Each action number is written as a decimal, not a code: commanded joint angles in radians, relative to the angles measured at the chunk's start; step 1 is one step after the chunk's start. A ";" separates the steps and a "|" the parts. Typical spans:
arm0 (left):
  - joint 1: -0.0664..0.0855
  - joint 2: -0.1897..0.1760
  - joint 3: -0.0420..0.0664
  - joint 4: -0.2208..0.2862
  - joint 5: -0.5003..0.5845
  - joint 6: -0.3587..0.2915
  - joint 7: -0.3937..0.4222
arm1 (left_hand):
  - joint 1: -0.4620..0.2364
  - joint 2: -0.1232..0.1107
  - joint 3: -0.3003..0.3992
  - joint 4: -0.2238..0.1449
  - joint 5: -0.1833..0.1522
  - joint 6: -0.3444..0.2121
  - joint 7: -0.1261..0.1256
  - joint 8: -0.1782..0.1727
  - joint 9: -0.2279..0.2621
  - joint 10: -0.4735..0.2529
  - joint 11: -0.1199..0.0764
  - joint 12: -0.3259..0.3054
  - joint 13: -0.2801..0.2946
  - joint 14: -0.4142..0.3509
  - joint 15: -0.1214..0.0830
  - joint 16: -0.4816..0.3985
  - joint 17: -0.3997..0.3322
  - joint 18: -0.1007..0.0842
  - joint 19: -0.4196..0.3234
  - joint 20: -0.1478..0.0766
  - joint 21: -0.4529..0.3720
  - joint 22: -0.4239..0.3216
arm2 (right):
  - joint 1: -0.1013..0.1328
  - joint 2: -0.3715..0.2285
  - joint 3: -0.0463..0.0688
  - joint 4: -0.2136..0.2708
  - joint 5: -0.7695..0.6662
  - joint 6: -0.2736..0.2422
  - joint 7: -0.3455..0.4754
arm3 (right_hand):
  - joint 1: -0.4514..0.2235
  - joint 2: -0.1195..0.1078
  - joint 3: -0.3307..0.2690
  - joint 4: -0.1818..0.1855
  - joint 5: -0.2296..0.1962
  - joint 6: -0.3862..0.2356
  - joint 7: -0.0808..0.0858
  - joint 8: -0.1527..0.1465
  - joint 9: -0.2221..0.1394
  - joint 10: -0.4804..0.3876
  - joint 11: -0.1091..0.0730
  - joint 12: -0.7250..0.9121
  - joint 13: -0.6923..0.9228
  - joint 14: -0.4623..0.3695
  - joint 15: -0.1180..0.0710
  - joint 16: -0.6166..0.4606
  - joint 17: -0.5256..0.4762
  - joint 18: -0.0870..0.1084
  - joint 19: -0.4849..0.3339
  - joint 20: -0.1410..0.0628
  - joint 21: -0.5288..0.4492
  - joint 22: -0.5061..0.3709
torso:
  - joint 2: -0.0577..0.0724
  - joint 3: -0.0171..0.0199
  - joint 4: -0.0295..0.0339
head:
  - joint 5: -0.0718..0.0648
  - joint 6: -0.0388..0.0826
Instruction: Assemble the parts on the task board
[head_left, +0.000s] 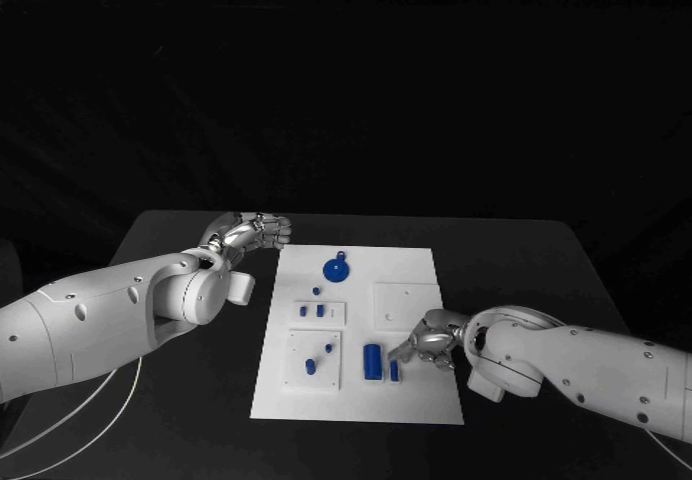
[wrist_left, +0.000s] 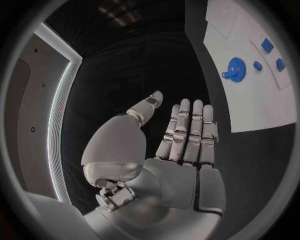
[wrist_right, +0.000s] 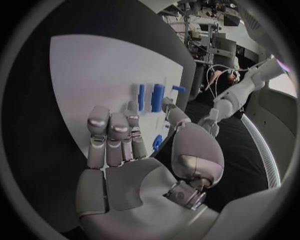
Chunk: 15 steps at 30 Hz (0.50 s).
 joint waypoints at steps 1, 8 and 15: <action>0.001 0.004 -0.001 0.002 0.022 0.041 0.024 | -0.013 -0.002 -0.001 0.007 -0.004 -0.009 0.000 0.003 -0.002 -0.004 0.001 0.004 -0.002 0.003 0.005 -0.006 0.001 0.017 -0.005 0.003 -0.006 0.001 | 0.020 0.005 0.014 -0.052 0.181 -0.102 0.204 | 0.016 0.028 -0.044 -0.014 0.003 -0.041 0.021 -0.008 0.004 -0.007 0.005 0.008 0.003 -0.006 0.006 -0.007 0.003 0.060 -0.011 -0.010 -0.007 0.008 | -0.012 -0.0035 -0.0059 | 0.001 0.017; 0.001 0.007 -0.002 -0.020 0.031 0.040 0.024 | -0.014 -0.002 -0.001 0.008 -0.003 -0.010 0.001 0.003 -0.002 -0.005 0.001 0.003 -0.002 0.003 0.004 -0.006 0.003 0.017 -0.005 0.002 -0.007 0.002 | 0.061 0.065 0.042 -0.227 0.422 -0.084 0.405 | 0.077 0.072 -0.064 -0.014 0.005 -0.050 0.025 -0.008 0.009 -0.020 0.008 0.006 0.000 -0.017 0.008 -0.022 -0.001 0.060 -0.022 -0.017 -0.021 0.005 | -0.039 -0.0091 -0.0119 | -0.004 0.061; 0.004 0.029 0.001 -0.080 0.041 0.052 0.013 | -0.015 -0.001 -0.002 0.009 -0.003 -0.012 0.001 0.003 -0.003 -0.007 0.001 0.002 -0.002 0.008 -0.001 -0.005 0.006 0.017 -0.002 0.000 -0.007 0.004 | 0.066 0.195 0.074 -0.456 0.570 -0.075 0.533 | 0.159 0.102 -0.067 -0.014 0.008 -0.094 0.049 -0.024 0.012 -0.135 0.037 -0.103 -0.074 -0.135 0.038 -0.137 -0.061 0.051 -0.144 0.032 -0.140 -0.034 | -0.072 -0.0126 -0.0184 | -0.007 0.133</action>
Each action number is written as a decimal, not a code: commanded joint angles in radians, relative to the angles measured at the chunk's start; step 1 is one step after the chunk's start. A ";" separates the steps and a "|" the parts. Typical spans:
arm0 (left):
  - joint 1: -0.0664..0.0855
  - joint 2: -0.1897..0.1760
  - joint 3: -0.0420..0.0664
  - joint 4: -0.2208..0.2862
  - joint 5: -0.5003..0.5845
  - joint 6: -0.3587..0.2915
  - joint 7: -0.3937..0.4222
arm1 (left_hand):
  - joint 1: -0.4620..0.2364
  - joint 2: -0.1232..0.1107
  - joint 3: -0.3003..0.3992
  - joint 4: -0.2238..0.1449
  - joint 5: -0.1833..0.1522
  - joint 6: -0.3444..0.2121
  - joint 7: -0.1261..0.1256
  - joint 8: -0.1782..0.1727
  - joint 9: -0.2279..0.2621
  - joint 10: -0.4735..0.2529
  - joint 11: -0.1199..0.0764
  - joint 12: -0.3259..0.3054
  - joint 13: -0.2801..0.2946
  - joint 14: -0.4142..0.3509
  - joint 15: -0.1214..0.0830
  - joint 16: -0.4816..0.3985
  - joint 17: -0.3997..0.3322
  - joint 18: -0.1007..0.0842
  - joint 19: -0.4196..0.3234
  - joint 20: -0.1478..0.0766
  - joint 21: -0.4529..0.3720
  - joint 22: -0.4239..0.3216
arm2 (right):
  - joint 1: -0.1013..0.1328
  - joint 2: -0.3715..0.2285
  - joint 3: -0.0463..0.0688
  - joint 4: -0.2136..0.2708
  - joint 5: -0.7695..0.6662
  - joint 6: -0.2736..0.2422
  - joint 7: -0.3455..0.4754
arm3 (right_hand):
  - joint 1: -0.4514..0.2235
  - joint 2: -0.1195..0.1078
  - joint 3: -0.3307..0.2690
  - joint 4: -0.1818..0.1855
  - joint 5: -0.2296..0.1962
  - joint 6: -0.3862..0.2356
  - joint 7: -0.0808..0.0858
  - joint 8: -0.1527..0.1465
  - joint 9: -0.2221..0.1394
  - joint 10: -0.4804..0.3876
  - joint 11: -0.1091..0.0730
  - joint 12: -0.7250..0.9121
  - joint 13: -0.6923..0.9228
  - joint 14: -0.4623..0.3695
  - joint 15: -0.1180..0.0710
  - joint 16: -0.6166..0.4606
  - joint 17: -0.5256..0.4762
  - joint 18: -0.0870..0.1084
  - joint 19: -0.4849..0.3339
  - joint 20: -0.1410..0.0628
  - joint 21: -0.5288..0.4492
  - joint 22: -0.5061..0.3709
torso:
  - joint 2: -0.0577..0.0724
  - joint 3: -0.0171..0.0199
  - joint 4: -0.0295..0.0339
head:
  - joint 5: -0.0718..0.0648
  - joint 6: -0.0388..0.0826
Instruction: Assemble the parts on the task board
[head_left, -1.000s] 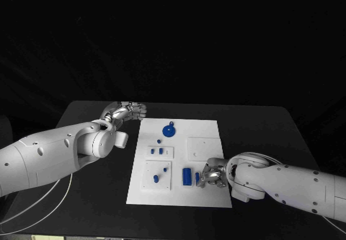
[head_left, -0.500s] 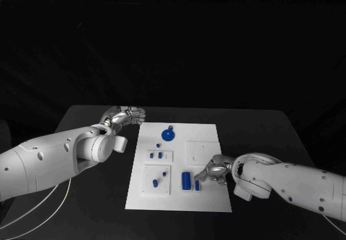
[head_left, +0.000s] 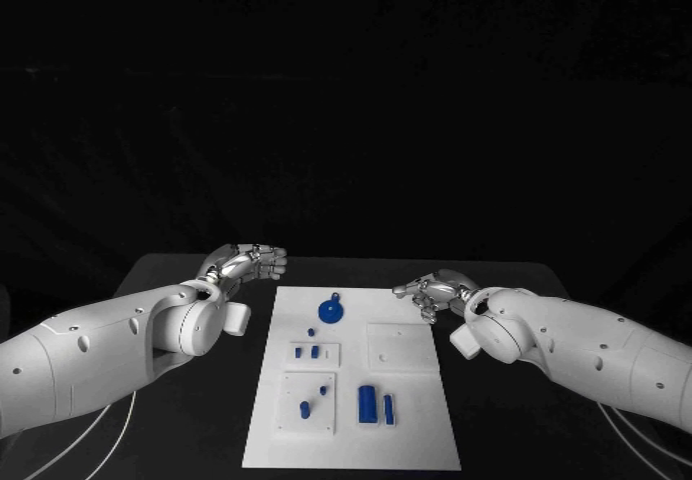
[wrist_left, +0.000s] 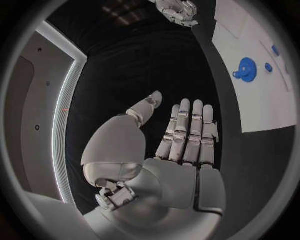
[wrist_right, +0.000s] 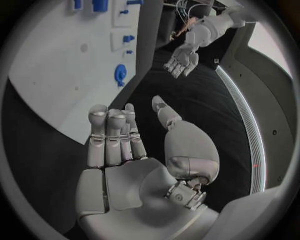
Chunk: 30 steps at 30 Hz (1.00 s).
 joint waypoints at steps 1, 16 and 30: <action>0.006 0.019 0.002 -0.038 0.017 0.037 0.003 | -0.007 0.000 0.000 0.007 -0.003 -0.007 0.000 0.003 -0.001 -0.008 0.002 0.002 -0.002 0.008 -0.001 -0.005 0.002 0.014 -0.002 -0.001 -0.007 0.002 | -0.002 0.053 0.013 -0.097 0.148 0.005 0.164 | 0.020 -0.006 0.008 0.001 0.005 -0.020 0.017 -0.007 0.003 -0.064 0.016 -0.073 -0.059 -0.082 0.020 -0.069 -0.040 0.069 -0.084 0.038 -0.079 -0.026 | -0.026 -0.0002 -0.0045 | -0.001 0.042; 0.008 0.123 0.006 -0.206 0.017 0.084 0.014 | -0.042 -0.021 -0.029 0.021 -0.014 -0.110 -0.032 -0.035 -0.024 -0.191 -0.003 -0.005 -0.008 -0.105 0.010 -0.079 -0.003 -0.039 -0.107 0.010 -0.085 0.005 | -0.039 0.145 0.091 -0.286 0.273 0.080 0.254 | 0.049 0.037 0.051 0.002 0.011 -0.140 0.017 -0.018 -0.020 -0.161 0.127 -0.733 -0.854 -0.422 0.237 -0.728 -0.486 -0.014 -0.518 0.248 -0.646 -0.373 | -0.061 0.0106 0.0037 | 0.012 0.102; -0.075 0.065 0.058 0.011 0.008 -0.151 0.068 | -1.056 0.091 -0.520 0.240 -0.069 -0.868 -0.173 -0.239 -0.536 -1.161 -0.137 -0.069 -0.074 -0.829 -0.161 -0.496 -0.245 -0.055 -0.610 -0.063 -0.538 -1.163 | -0.053 0.062 0.074 -0.072 0.313 -0.136 0.288 | -0.818 0.076 -0.455 0.291 -0.050 -0.928 -0.126 -0.213 -0.582 -1.072 -0.016 -0.922 -1.216 -1.212 0.093 -1.125 -0.974 -0.177 -1.123 0.072 -0.997 -1.288 | -0.140 0.0299 -0.0110 | 0.003 0.009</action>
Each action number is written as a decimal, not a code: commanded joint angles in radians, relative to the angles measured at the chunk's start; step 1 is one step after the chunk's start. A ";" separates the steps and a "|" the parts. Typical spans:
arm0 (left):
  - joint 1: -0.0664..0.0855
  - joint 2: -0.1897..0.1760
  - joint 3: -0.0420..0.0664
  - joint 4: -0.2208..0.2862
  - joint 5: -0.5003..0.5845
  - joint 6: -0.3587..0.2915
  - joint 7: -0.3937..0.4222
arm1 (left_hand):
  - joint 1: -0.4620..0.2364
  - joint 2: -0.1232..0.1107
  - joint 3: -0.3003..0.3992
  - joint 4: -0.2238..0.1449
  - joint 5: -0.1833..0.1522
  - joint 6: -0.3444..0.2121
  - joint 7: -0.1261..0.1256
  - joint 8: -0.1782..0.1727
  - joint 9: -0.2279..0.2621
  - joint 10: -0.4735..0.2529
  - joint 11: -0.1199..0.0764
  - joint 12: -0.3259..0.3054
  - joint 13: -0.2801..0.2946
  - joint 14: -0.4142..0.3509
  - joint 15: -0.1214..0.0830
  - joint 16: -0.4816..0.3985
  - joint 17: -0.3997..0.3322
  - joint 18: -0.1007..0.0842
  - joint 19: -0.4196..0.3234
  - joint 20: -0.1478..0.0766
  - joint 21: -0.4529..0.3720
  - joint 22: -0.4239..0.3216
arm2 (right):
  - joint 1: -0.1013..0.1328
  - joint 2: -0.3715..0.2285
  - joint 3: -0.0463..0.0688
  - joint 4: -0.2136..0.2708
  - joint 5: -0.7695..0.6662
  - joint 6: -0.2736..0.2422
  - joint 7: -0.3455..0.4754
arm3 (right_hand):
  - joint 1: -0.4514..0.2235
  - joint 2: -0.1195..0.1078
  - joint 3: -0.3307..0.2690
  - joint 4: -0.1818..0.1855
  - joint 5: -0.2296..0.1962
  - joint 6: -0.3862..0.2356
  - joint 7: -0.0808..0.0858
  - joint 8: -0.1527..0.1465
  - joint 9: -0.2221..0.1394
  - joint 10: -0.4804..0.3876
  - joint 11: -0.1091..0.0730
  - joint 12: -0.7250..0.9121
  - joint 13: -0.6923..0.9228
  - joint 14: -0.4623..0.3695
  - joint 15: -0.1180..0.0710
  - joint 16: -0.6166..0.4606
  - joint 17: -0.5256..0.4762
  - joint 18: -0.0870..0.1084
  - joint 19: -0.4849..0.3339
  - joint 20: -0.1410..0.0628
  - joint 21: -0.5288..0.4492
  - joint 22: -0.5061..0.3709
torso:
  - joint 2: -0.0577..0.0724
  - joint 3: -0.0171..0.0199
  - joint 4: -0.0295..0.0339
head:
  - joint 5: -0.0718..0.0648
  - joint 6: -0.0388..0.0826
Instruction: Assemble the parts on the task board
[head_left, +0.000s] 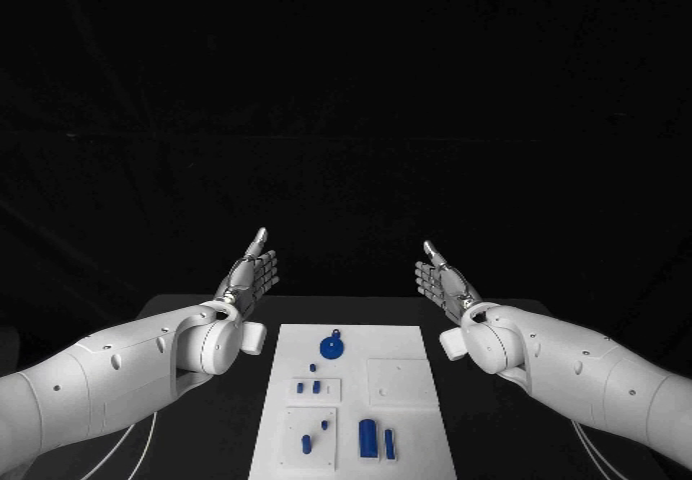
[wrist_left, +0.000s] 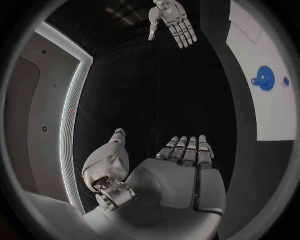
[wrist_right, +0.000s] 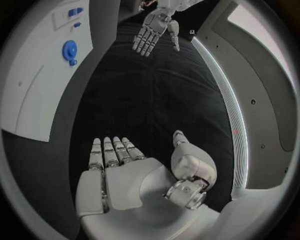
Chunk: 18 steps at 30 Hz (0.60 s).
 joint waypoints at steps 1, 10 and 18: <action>-0.032 -0.020 0.019 0.090 -0.001 -0.163 0.073 | -0.161 0.014 -0.062 0.028 -0.009 -0.096 -0.018 -0.026 -0.065 -0.122 -0.017 -0.011 -0.009 -0.092 -0.022 -0.053 -0.031 -0.015 -0.064 -0.009 -0.057 -0.283 | -0.006 -0.032 -0.005 0.090 0.066 -0.137 0.084 | -0.110 0.005 -0.063 0.036 -0.012 -0.099 -0.018 -0.025 -0.070 -0.116 -0.018 -0.022 -0.042 -0.100 -0.019 -0.049 -0.060 -0.029 -0.077 -0.023 -0.043 -0.113 | -0.047 0.0132 -0.0076 | -0.002 -0.040; -0.118 -0.074 0.074 0.312 -0.002 -0.374 0.150 | -0.161 0.014 -0.062 0.028 -0.009 -0.096 -0.018 -0.026 -0.065 -0.122 -0.017 -0.011 -0.009 -0.092 -0.022 -0.053 -0.031 -0.015 -0.064 -0.009 -0.057 -0.283 | -0.026 -0.141 -0.026 0.370 0.174 -0.369 0.201 | -0.110 0.005 -0.063 0.036 -0.012 -0.099 -0.018 -0.025 -0.070 -0.116 -0.018 -0.022 -0.042 -0.100 -0.019 -0.049 -0.060 -0.029 -0.077 -0.023 -0.043 -0.113 | -0.063 0.0174 -0.0100 | -0.003 -0.056; -0.144 -0.090 0.090 0.377 -0.002 -0.437 0.173 | -0.161 0.014 -0.062 0.028 -0.009 -0.096 -0.018 -0.026 -0.065 -0.122 -0.017 -0.011 -0.009 -0.092 -0.022 -0.053 -0.031 -0.015 -0.064 -0.009 -0.057 -0.283 | -0.039 -0.213 -0.039 0.552 0.244 -0.520 0.277 | -0.110 0.005 -0.063 0.036 -0.012 -0.099 -0.018 -0.025 -0.070 -0.116 -0.018 -0.022 -0.042 -0.100 -0.019 -0.049 -0.060 -0.029 -0.077 -0.023 -0.043 -0.113 | -0.063 0.0174 -0.0100 | -0.003 -0.056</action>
